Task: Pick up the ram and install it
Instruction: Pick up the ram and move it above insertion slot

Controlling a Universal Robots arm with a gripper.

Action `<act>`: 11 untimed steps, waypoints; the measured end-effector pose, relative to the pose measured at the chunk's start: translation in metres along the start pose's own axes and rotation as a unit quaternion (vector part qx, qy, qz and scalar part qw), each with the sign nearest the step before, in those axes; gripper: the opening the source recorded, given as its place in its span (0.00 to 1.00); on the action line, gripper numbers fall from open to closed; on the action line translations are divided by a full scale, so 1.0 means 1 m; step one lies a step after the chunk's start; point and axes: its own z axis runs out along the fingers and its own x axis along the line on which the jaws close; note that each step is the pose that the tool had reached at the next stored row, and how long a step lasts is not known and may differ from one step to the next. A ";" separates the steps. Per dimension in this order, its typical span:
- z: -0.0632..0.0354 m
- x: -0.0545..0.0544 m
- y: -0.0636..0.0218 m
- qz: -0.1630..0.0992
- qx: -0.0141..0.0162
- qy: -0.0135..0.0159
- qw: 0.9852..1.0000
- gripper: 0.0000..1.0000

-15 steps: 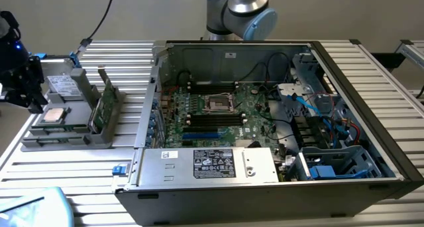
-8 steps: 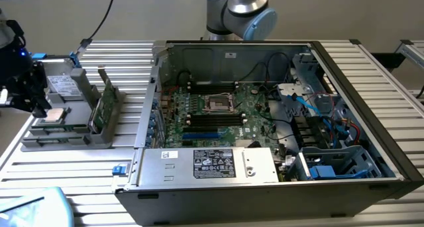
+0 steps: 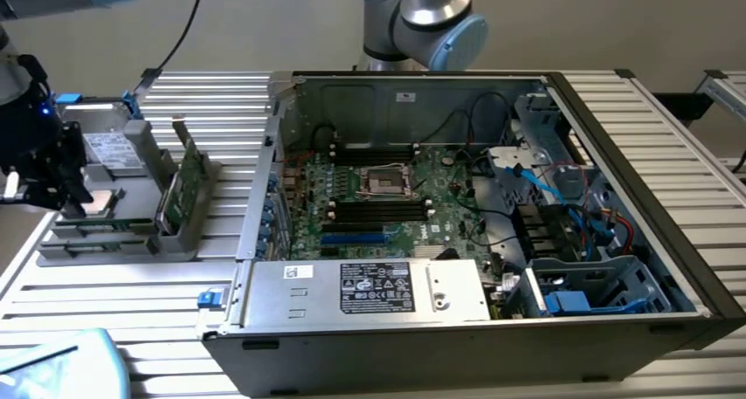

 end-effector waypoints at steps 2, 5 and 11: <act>0.0035 0.003 -0.0001 0.000 0.000 0.000 1.000 0.31; 0.0090 0.007 -0.0002 0.000 0.000 0.000 1.000 0.31; 0.0193 0.013 -0.0008 -0.001 0.000 0.000 1.000 0.31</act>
